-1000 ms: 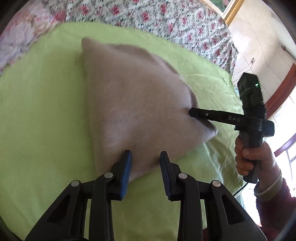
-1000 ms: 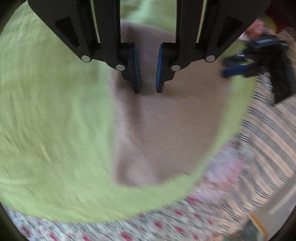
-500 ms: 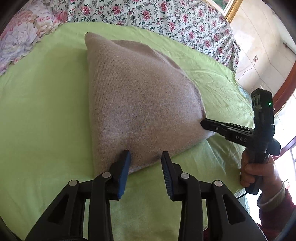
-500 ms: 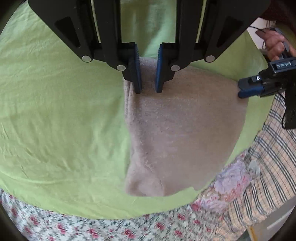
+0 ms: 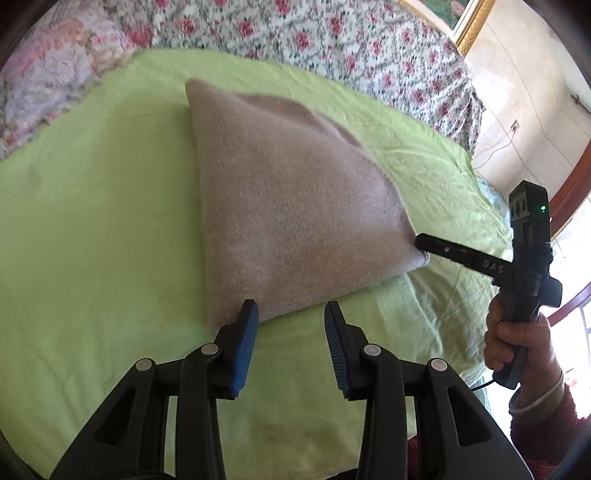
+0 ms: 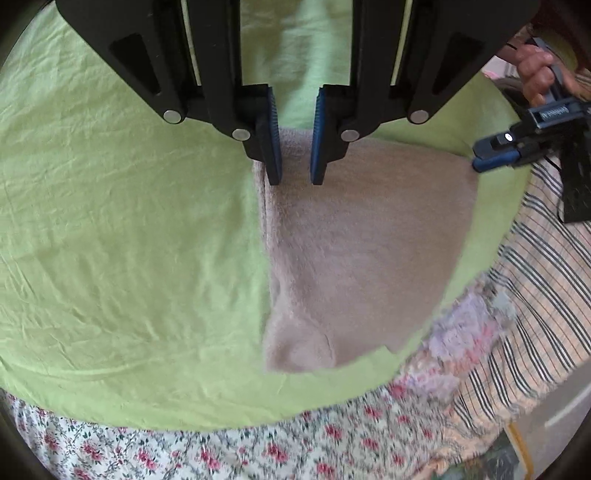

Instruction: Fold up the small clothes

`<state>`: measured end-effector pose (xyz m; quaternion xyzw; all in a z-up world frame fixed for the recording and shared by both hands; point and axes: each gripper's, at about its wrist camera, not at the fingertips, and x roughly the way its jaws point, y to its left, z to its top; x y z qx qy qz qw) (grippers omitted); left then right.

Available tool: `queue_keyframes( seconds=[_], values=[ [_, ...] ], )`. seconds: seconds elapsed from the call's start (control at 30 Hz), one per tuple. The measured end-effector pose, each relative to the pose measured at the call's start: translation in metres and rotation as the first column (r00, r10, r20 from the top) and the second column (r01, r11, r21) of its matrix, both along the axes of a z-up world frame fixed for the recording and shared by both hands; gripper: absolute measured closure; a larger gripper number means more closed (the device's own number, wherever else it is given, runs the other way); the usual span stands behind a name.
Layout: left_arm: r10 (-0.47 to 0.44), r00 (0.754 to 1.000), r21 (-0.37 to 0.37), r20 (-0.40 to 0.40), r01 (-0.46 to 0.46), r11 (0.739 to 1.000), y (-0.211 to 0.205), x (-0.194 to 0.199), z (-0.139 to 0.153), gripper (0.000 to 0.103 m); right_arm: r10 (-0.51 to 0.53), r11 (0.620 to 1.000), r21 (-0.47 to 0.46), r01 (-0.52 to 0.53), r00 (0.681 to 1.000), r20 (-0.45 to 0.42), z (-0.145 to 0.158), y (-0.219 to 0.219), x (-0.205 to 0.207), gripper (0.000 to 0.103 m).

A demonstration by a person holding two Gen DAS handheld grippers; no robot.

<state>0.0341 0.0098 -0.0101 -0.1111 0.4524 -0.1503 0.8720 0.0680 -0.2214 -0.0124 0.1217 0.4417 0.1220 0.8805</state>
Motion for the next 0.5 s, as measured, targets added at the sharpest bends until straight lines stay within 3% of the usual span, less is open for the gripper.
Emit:
queue_keyframes(
  seconds=[0.07, 0.2, 0.3, 0.4, 0.43, 0.47, 0.5],
  values=[
    [0.030, 0.999, 0.013, 0.024, -0.030, 0.999, 0.007, -0.001, 0.009, 0.051, -0.030, 0.999, 0.037, 0.029, 0.999, 0.030, 0.009, -0.008, 0.007, 0.083],
    [0.070, 0.997, 0.010, 0.025, -0.071, 0.997, 0.019, 0.014, 0.014, 0.050, -0.057, 0.990, 0.129, 0.055, 0.998, 0.011, 0.006, -0.022, 0.042, 0.076],
    [0.101, 0.995, 0.013, 0.014, -0.101, 0.995, 0.026, 0.029, 0.014, 0.049, -0.059, 0.971, 0.230, 0.066, 0.998, -0.035, -0.008, -0.025, 0.077, 0.074],
    [0.119, 0.993, 0.011, -0.011, -0.119, 0.993, 0.029, 0.047, 0.007, 0.049, -0.053, 0.953, 0.292, 0.079, 0.994, -0.097, -0.027, -0.024, 0.104, 0.065],
    [0.124, 0.992, 0.015, -0.024, -0.124, 0.992, 0.029, 0.055, 0.004, 0.049, -0.026, 0.946, 0.318, 0.062, 0.993, -0.117, -0.033, -0.021, 0.111, 0.071],
    [0.133, 0.990, 0.028, -0.040, -0.132, 0.991, 0.029, 0.060, 0.000, 0.049, -0.018, 0.946, 0.318, 0.054, 0.993, -0.113, -0.034, -0.019, 0.115, 0.084],
    [0.140, 0.988, 0.051, -0.063, -0.137, 0.989, 0.028, 0.065, -0.005, 0.049, -0.025, 0.955, 0.292, 0.055, 0.994, -0.105, -0.031, -0.018, 0.115, 0.087]
  ],
)
